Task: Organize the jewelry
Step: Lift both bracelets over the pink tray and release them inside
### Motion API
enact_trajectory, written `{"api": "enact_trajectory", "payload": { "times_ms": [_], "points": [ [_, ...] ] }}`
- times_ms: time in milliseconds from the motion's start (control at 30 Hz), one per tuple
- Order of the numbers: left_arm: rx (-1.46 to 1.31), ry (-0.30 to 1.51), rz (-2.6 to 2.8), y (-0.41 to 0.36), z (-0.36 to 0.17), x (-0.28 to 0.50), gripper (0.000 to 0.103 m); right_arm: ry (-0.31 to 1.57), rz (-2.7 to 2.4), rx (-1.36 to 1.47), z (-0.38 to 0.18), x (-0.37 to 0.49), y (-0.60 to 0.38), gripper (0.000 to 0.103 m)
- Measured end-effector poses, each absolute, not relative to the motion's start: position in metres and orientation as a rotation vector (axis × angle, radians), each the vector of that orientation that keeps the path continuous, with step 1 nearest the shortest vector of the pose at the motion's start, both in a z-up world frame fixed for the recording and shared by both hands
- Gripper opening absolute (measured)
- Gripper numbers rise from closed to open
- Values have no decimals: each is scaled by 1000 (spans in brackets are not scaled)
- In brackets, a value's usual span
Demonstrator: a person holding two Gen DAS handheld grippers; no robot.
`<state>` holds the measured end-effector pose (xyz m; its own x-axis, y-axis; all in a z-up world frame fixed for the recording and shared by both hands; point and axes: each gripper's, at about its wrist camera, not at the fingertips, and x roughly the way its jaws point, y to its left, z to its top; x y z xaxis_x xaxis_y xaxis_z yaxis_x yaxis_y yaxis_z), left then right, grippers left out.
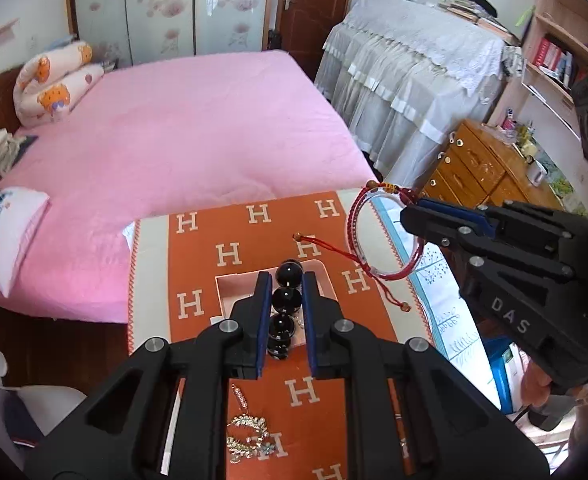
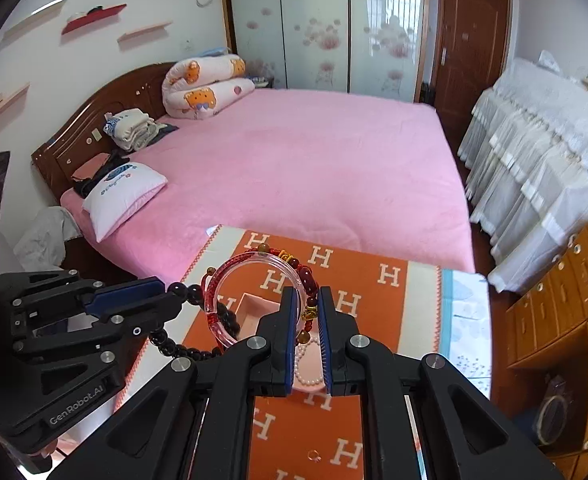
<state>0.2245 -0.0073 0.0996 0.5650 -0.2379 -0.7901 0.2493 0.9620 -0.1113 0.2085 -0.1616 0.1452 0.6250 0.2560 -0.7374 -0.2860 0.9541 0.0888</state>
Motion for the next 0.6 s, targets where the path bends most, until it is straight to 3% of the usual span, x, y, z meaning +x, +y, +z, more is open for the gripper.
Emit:
{"api": "enact_trajectory", "payload": {
  "times_ms": [600],
  "points": [
    [-35,1253,-102,-16,-114,331,12,1195,376,74,-78,320,-146,10]
  ]
}}
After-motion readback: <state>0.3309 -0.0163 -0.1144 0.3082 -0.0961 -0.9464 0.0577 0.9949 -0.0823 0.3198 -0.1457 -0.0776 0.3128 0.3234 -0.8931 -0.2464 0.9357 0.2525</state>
